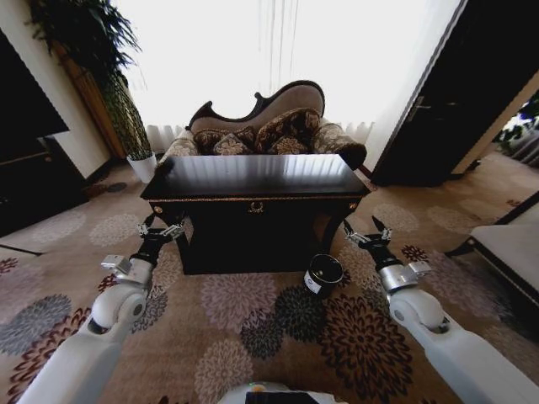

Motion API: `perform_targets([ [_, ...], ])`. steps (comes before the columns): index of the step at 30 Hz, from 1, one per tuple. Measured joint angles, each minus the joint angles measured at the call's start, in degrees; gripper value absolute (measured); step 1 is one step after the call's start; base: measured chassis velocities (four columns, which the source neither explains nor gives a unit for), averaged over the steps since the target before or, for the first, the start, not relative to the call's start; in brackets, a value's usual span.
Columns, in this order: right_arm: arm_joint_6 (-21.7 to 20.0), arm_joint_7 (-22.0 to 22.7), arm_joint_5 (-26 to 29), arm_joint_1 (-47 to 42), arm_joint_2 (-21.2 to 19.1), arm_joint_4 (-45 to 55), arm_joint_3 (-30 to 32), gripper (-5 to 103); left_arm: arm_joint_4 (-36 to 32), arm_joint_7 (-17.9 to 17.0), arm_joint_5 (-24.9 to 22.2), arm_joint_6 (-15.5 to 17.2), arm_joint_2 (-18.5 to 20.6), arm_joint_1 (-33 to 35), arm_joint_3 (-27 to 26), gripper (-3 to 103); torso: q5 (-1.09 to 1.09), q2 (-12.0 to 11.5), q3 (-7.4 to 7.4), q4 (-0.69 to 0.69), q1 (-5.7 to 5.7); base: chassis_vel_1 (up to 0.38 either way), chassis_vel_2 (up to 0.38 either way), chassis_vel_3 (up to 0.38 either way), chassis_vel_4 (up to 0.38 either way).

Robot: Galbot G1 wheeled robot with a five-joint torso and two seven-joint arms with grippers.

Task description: Move to the front of the table and place the trash on the table into the trash bin.

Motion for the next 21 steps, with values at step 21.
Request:
perform_targets([
  [21, 0.0, 0.0, 0.0, 0.0, 0.0, 0.0, 0.0, 100, 0.0, 0.0, 0.0, 0.0, 0.0, 0.0, 0.0, 100, 0.0, 0.0, 0.0, 0.0, 0.01, 0.148, -0.148, -0.143, 0.148],
])
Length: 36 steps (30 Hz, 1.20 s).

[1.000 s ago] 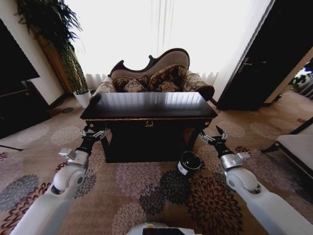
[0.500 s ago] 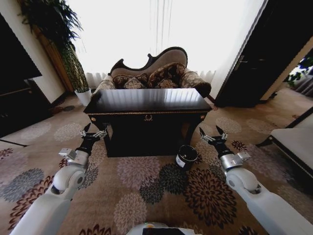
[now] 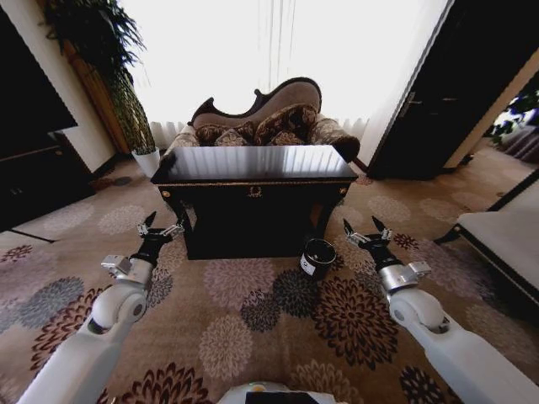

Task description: Move to the front of the table and place the trash on the table into the trash bin.

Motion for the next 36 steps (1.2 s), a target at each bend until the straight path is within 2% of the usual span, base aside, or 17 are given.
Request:
perform_targets([
  [18, 0.0, 0.0, 0.0, 0.0, 0.0, 0.0, 0.0, 100, 0.0, 0.0, 0.0, 0.0, 0.0, 0.0, 0.0, 100, 0.02, 0.02, -0.01, 0.0, -0.04, 0.133, -0.148, -0.122, 0.145],
  [36, 0.0, 0.0, 0.0, 0.0, 0.0, 0.0, 0.0, 100, 0.0, 0.0, 0.0, 0.0, 0.0, 0.0, 0.0, 100, 0.0, -0.01, 0.01, 0.0, 0.01, 0.0, 0.0, 0.0, 0.0],
])
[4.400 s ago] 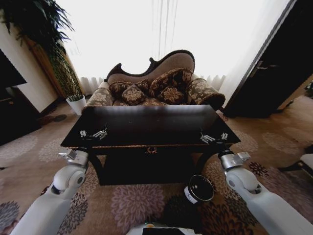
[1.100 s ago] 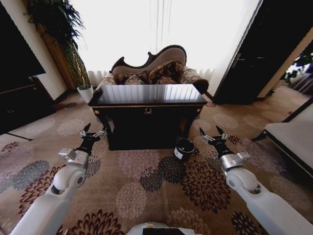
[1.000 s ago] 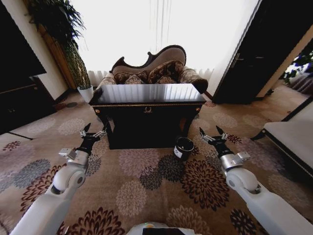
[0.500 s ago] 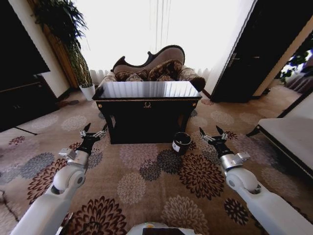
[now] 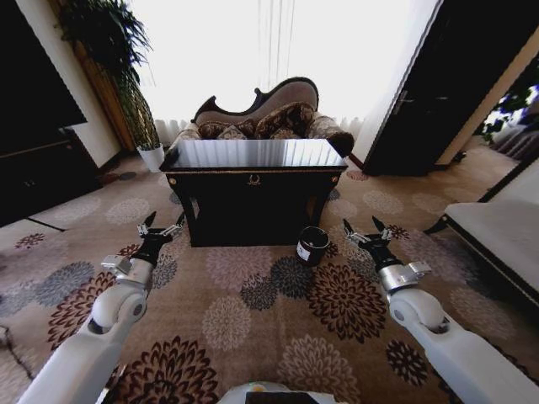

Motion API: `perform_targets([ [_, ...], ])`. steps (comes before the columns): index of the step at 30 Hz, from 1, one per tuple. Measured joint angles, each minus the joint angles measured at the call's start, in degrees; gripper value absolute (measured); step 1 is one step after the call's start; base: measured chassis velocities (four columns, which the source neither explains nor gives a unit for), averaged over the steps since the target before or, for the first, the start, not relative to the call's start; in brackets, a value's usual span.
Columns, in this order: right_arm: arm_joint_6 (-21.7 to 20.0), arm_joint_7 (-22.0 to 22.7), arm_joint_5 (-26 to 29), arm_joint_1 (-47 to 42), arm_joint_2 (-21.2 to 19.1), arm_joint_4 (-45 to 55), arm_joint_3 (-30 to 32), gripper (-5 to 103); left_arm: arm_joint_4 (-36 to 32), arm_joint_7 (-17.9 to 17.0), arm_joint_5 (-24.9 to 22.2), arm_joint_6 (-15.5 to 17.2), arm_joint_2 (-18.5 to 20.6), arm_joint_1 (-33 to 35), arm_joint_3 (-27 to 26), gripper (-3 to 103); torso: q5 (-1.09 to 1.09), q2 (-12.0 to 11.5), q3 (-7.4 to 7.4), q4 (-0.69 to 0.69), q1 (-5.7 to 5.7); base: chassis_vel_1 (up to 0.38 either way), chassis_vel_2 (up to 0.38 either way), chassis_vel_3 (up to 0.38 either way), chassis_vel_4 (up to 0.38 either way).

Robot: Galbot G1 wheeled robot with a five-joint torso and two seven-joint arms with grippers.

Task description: Move to the front of the table and place the trash on the table into the trash bin.

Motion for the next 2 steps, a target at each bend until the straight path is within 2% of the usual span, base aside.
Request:
perform_targets([
  [2, 0.0, 0.0, 0.0, 0.0, 0.0, 0.0, 0.0, 100, 0.0, 0.0, 0.0, 0.0, 0.0, 0.0, 0.0, 100, 0.0, 0.0, 0.0, 0.0, 0.0, 0.0, 0.0, 0.0, 0.0],
])
